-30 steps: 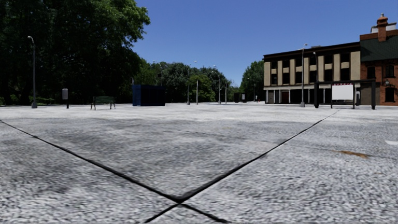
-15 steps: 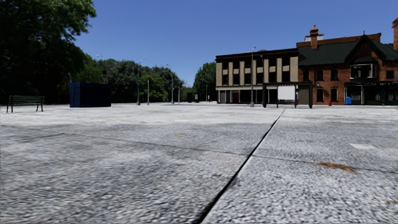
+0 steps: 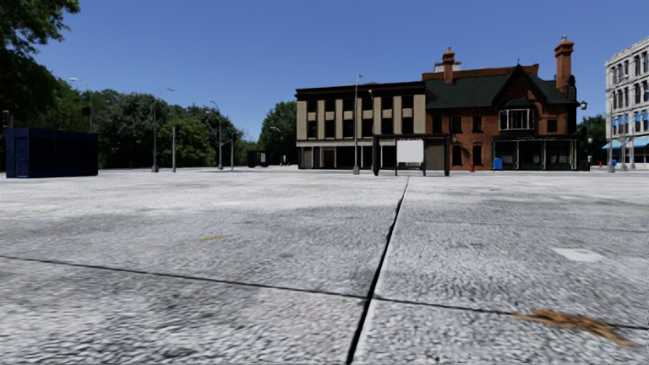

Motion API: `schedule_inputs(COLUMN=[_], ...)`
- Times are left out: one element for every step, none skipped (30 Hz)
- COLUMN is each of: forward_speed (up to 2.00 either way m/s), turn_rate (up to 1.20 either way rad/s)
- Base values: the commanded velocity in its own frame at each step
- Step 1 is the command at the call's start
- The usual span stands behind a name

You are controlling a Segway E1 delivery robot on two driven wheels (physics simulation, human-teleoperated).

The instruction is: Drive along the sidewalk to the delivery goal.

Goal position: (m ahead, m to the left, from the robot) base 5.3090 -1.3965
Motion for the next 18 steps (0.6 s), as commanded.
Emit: schedule_inputs(forward_speed=[2.0, 2.0, 2.0, 2.0, 2.0, 2.0, 2.0, 2.0, 2.0, 2.0, 2.0, 2.0, 2.0, 2.0, 2.0, 2.0, 2.0, 2.0], turn_rate=[0.0, 0.0, 0.0, 0.0, 0.0, -0.04, -0.07, -0.09, -0.14, -0.14, -0.17, -0.22, -0.24, -0.24, -0.27, -0.3, -0.38, -0.38])
